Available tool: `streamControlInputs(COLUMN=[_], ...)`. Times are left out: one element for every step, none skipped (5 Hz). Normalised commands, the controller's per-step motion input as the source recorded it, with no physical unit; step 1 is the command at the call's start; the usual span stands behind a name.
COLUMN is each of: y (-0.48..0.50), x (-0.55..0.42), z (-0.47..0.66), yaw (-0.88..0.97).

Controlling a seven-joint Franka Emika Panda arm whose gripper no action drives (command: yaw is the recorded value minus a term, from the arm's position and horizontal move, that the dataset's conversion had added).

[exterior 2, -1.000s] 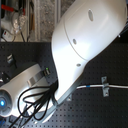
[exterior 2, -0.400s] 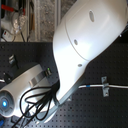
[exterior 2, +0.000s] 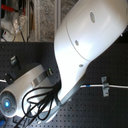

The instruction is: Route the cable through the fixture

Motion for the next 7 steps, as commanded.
streamControlInputs(y=[-0.193, -0.268, -0.308, -0.365, -0.331, -0.027, 0.026], x=[0.142, 0.161, 0.164, 0.144, 0.132, 0.020, 0.015], z=[-0.15, -0.24, -0.23, -0.19, -0.05, 0.00, 0.00], yaw=[0.06, 0.16, 0.24, 0.26, 0.19, 0.20, 0.30])
